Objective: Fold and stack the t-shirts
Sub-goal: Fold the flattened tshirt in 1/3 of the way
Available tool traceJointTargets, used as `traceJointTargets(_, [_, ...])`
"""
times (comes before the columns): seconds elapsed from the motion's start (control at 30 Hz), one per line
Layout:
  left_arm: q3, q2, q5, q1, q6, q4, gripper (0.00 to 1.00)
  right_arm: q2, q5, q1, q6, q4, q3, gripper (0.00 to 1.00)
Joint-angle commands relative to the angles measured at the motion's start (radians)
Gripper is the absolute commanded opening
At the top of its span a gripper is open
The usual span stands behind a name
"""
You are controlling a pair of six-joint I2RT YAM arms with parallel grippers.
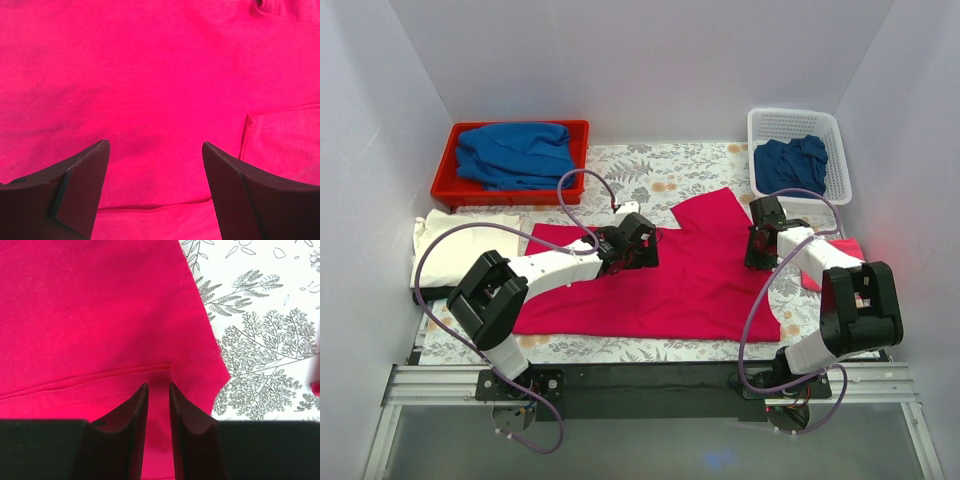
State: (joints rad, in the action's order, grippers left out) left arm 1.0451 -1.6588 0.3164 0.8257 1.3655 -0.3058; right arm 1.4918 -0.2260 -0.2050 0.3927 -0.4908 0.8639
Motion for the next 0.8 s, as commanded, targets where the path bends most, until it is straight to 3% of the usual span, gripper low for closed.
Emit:
traceJointTargets(0.0, [-0.008, 0.053, -0.016, 0.000, 0.000, 0.010, 0.73, 0.034, 0.013, -0.001, -0.015, 0.046, 0.015, 0.29])
traceJointTargets(0.47, [-0.031, 0.073, -0.027, -0.003, 0.009, 0.001, 0.73, 0.073, -0.104, 0.003, -0.038, 0.080, 0.037, 0.29])
traceJointTargets(0.77, [-0.039, 0.079, -0.027, -0.005, 0.007, 0.002, 0.73, 0.114, -0.059, 0.001, -0.035, 0.093, 0.017, 0.24])
